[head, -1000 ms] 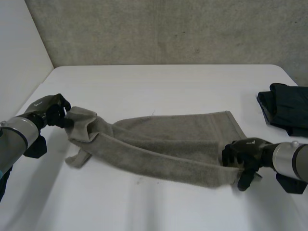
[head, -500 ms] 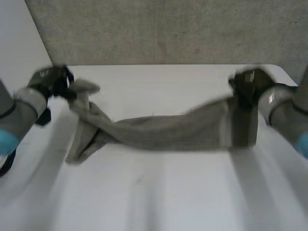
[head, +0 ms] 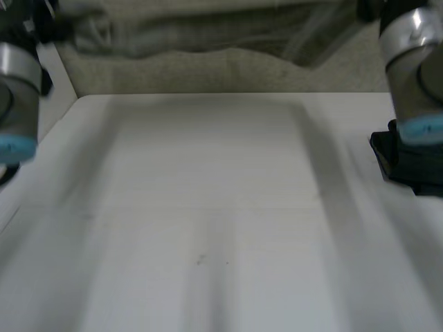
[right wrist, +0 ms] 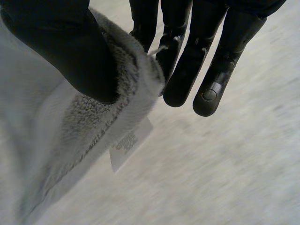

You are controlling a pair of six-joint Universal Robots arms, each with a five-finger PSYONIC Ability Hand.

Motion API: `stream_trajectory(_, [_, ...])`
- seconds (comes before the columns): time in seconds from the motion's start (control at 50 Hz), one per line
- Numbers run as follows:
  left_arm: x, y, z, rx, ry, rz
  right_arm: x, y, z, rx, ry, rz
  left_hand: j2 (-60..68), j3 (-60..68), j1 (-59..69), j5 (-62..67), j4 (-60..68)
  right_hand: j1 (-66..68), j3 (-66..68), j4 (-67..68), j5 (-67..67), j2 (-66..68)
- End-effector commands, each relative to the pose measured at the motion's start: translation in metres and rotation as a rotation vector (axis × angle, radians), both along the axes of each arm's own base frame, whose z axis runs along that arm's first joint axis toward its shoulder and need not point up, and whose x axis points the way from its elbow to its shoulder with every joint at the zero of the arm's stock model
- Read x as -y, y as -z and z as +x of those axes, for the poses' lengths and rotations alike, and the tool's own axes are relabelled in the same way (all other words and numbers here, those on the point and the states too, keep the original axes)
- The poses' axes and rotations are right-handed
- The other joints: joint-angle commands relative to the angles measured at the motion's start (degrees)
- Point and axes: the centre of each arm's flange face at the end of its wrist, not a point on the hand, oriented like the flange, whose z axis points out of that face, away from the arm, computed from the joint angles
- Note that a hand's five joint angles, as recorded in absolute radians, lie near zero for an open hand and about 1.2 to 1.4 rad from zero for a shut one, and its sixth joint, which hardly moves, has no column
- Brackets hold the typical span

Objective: Fold the laundry.

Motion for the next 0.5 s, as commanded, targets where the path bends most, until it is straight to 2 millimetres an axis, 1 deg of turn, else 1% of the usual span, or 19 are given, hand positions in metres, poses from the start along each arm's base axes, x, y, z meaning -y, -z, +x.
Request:
stream_trajectory(0.02, [-0.015, 0.114, 0.014, 0.043, -0.025, 0.34, -0.026, 0.11, -0.007, -0.163, -0.075, 0.345, 11.37, 11.61, 16.21, 14.32, 11.12, 23.2, 12.27, 11.87, 13.13, 12.28])
stream_trajectory(0.04, [-0.016, 0.127, 0.015, 0.049, -0.027, 0.378, -0.028, 0.122, -0.011, -0.18, -0.07, 0.383, 11.37, 11.61, 16.21, 14.32, 11.12, 23.2, 12.27, 11.87, 13.13, 12.28])
stream_trajectory(0.06, [-0.017, 0.137, 0.015, 0.052, -0.027, 0.407, -0.033, 0.147, -0.019, -0.219, -0.062, 0.456, 11.37, 11.61, 16.21, 14.32, 11.12, 23.2, 12.27, 11.87, 13.13, 12.28])
stream_trajectory(0.08, [-0.018, 0.144, 0.017, 0.054, -0.03, 0.43, -0.037, 0.159, -0.022, -0.239, -0.059, 0.491, 11.37, 11.61, 16.21, 14.32, 11.12, 23.2, 12.27, 11.87, 13.13, 12.28])
stream_trajectory(0.1, [-0.021, 0.156, 0.019, 0.06, -0.034, 0.471, -0.04, 0.168, -0.025, -0.258, -0.056, 0.517, 11.37, 11.61, 16.21, 14.32, 11.12, 23.2, 12.27, 11.87, 13.13, 12.28])
stream_trajectory(0.14, [-0.022, 0.163, 0.026, 0.063, -0.051, 0.504, -0.05, 0.187, -0.032, -0.312, -0.046, 0.571, 11.37, 11.61, 16.21, 14.32, 11.12, 23.2, 12.27, 11.87, 13.13, 12.28])
stream_trajectory(0.16, [-0.023, 0.167, 0.03, 0.065, -0.062, 0.524, -0.053, 0.191, -0.034, -0.326, -0.042, 0.587, 11.37, 11.61, 16.21, 14.32, 11.12, 23.2, 12.27, 11.87, 13.13, 12.28])
stream_trajectory(0.18, [-0.026, 0.172, 0.04, 0.063, -0.085, 0.566, -0.055, 0.195, -0.037, -0.338, -0.036, 0.598, 9.56, 9.8, 14.4, 12.51, 9.31, 23.2, 12.27, 11.87, 13.13, 12.28])
stream_trajectory(0.22, [-0.029, 0.175, 0.046, 0.066, -0.097, 0.602, -0.059, 0.203, -0.044, -0.357, -0.019, 0.633, 1.18, 1.42, 6.02, 4.12, 0.93, 23.2, 12.27, 11.87, 13.13, 12.28])
stream_trajectory(0.24, [-0.031, 0.176, 0.048, 0.066, -0.1, 0.617, -0.061, 0.205, -0.047, -0.361, -0.015, 0.643, -4.7, -4.45, 0.14, -1.75, -4.95, 23.2, 12.27, 11.87, 13.13, 12.28])
stream_trajectory(0.26, [-0.035, 0.175, 0.05, 0.068, -0.101, 0.632, -0.062, 0.206, -0.049, -0.362, -0.011, 0.649, -19.08, -18.83, -14.24, -16.13, -19.33, 23.2, 12.27, 11.87, 13.13, 12.28])
stream_trajectory(0.28, [-0.036, 0.173, 0.05, 0.07, -0.101, 0.631, -0.063, 0.207, -0.05, -0.365, -0.007, 0.654, -27.38, -27.14, -22.54, -24.43, -27.63, 23.2, 12.27, 11.87, 13.13, 12.28])
stream_trajectory(0.32, [-0.041, 0.165, 0.05, 0.072, -0.1, 0.625, -0.068, 0.203, -0.054, -0.362, -0.003, 0.669, -38.85, -38.61, -34.01, -35.91, -39.11, 23.2, 12.27, 11.87, 13.13, 12.28])
stream_trajectory(0.34, [-0.046, 0.157, 0.049, 0.073, -0.091, 0.609, -0.07, 0.2, -0.055, -0.359, -0.002, 0.67, -44.23, -43.99, -39.39, -41.29, -44.48, 23.2, 12.27, 11.87, 13.13, 12.28])
stream_trajectory(0.38, [-0.051, 0.15, 0.047, 0.073, -0.076, 0.597, -0.075, 0.192, -0.058, -0.356, -0.006, 0.676, -46.46, -46.22, -41.63, -43.52, -46.72, 23.2, 12.27, 11.87, 13.13, 12.28])
stream_trajectory(0.4, [-0.058, 0.146, 0.046, 0.076, -0.053, 0.59, -0.075, 0.19, -0.06, -0.353, -0.004, 0.677, -46.81, -46.56, -41.97, -43.86, -47.06, 23.2, 12.27, 11.87, 13.13, 12.28])
stream_trajectory(0.46, [-0.068, 0.14, 0.042, 0.087, -0.011, 0.575, -0.077, 0.187, -0.063, -0.348, -0.011, 0.682, -47.48, -47.24, -42.64, -44.53, -47.73, 23.2, 12.27, 11.87, 13.13, 12.28])
stream_trajectory(0.5, [-0.077, 0.135, 0.037, 0.125, 0.043, 0.552, -0.078, 0.187, -0.065, -0.347, -0.018, 0.683, -47.32, -47.07, -42.48, -44.37, -47.57, 23.2, 12.27, 11.87, 13.13, 12.28])
